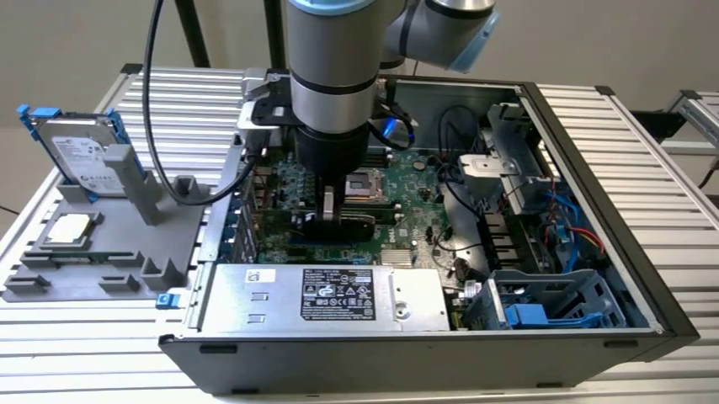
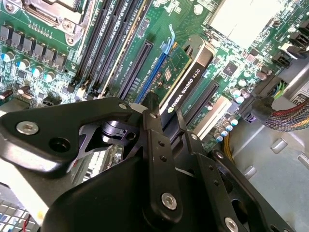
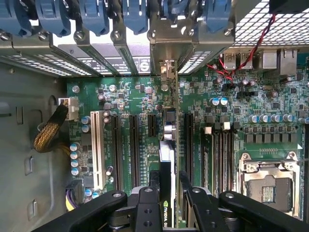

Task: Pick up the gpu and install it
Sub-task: 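Insert the gpu into the slot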

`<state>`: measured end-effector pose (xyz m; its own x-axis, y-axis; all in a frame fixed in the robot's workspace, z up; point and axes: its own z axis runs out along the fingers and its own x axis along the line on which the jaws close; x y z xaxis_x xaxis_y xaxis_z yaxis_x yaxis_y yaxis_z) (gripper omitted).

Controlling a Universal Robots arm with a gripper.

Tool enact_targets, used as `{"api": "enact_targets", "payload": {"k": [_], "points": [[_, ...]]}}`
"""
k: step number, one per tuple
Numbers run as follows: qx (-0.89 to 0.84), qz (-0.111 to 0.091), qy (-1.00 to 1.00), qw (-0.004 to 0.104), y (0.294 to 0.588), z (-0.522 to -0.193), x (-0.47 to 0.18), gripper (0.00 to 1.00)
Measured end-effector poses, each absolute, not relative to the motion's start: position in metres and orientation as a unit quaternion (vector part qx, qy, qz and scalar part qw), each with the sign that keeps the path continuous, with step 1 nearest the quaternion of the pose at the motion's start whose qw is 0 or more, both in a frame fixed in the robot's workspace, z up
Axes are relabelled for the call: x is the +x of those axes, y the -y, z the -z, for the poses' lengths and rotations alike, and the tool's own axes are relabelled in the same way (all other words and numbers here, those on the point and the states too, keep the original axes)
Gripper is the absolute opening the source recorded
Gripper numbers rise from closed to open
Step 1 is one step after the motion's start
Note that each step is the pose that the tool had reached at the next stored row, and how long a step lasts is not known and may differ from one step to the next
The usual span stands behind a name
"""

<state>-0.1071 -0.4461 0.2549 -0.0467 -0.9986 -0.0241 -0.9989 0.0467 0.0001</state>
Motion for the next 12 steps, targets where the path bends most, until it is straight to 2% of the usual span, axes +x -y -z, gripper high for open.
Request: {"api": "enact_targets", "payload": {"k": [12], "points": [[-0.690, -0.008, -0.723, 0.008, 0.4461, -0.2526, -0.1072, 0.00]]}}
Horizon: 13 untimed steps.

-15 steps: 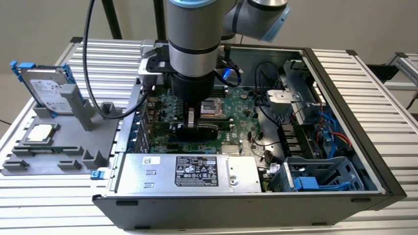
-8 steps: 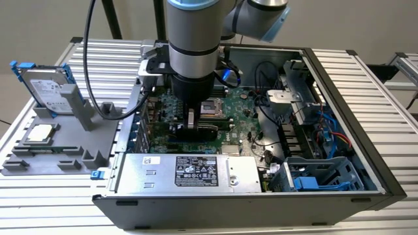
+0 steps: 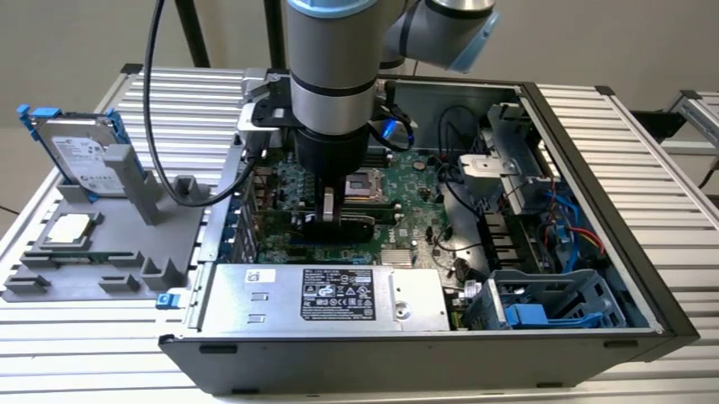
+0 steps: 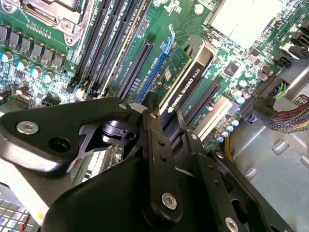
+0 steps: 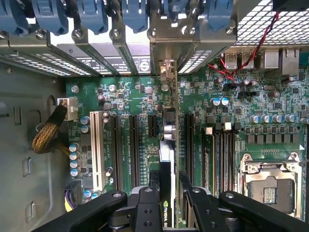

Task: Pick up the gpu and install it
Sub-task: 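Insert the gpu into the slot, then press down on the gpu until it lock into place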

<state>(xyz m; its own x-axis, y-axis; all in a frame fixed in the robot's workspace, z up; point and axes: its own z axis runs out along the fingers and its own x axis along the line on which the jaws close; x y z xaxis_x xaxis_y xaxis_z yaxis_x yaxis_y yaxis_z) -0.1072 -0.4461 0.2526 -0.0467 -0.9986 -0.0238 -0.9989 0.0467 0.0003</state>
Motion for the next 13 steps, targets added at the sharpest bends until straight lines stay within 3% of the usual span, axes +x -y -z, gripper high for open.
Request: {"api": "enact_targets", "payload": {"k": [13], "points": [[-0.690, -0.008, -0.723, 0.008, 0.4460, -0.2483, -0.1072, 0.00]]}}
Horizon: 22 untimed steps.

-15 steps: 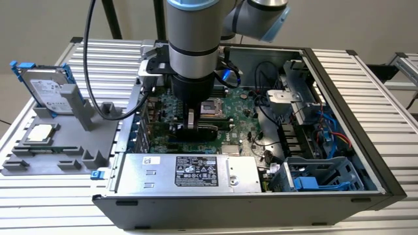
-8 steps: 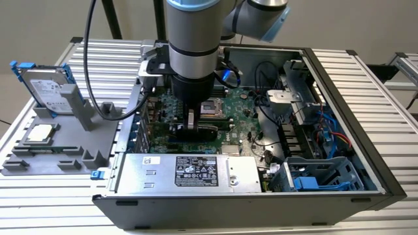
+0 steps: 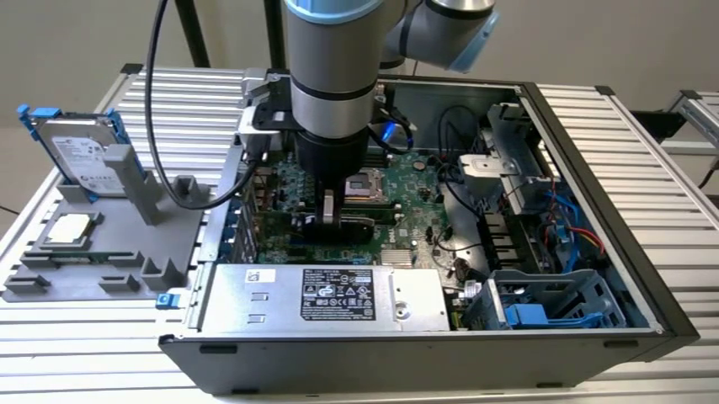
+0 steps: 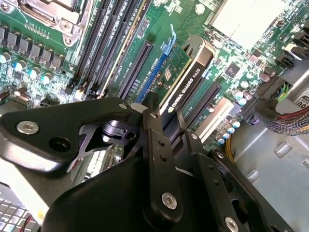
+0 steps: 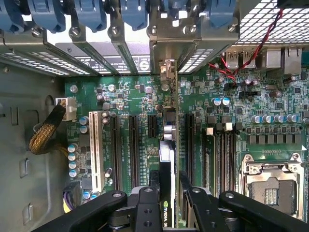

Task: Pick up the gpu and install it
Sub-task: 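Press down on the gpu until it lock into place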

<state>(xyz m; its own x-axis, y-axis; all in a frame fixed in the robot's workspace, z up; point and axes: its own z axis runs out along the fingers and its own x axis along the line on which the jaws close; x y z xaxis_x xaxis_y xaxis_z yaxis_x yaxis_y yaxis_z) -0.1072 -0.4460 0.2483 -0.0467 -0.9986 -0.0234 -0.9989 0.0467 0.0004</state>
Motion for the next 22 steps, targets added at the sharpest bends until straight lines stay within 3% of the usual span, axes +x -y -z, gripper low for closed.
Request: {"api": "enact_targets", "payload": {"k": [15, 16, 22], "points": [[-0.690, -0.008, -0.723, 0.009, 0.4458, -0.2449, -0.1071, 0.00], [-0.690, -0.008, -0.723, 0.010, 0.4458, -0.2445, -0.1071, 1.00], [-0.690, -0.008, -0.723, 0.008, 0.4460, -0.2453, -0.1072, 1.00]]}}
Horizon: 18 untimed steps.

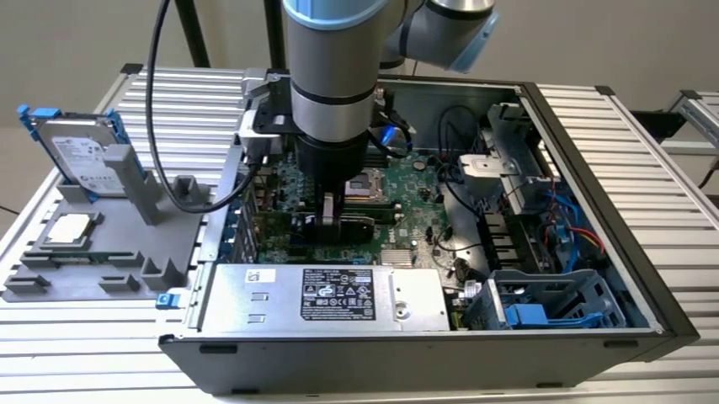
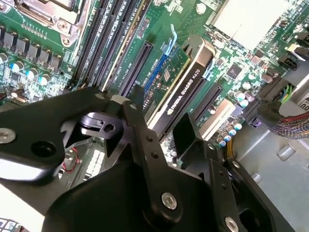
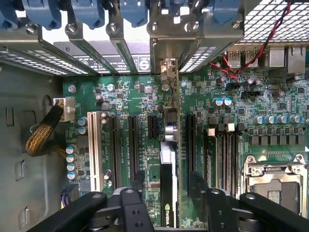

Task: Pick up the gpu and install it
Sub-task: 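Press down on the gpu until it lock into place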

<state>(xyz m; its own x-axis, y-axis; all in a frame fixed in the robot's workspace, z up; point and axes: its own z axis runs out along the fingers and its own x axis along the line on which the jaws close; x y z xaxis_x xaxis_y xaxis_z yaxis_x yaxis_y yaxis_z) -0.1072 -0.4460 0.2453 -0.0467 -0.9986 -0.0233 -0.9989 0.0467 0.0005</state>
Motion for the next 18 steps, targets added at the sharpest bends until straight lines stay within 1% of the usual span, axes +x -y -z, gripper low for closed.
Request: {"api": "enact_targets", "payload": {"k": [2, 11, 13, 14, 18], "points": [[-0.690, -0.008, -0.723, 0.008, 0.446, -0.248, -0.107, 1.00], [-0.690, -0.008, -0.723, 0.008, 0.446, -0.289, -0.107, 1.00], [-0.690, -0.008, -0.723, 0.008, 0.446, -0.290, -0.107, 1.00], [-0.690, -0.008, -0.723, 0.008, 0.446, -0.290, -0.107, 0.00], [-0.690, -0.008, -0.723, 0.008, 0.446, -0.291, -0.107, 0.00]]}}
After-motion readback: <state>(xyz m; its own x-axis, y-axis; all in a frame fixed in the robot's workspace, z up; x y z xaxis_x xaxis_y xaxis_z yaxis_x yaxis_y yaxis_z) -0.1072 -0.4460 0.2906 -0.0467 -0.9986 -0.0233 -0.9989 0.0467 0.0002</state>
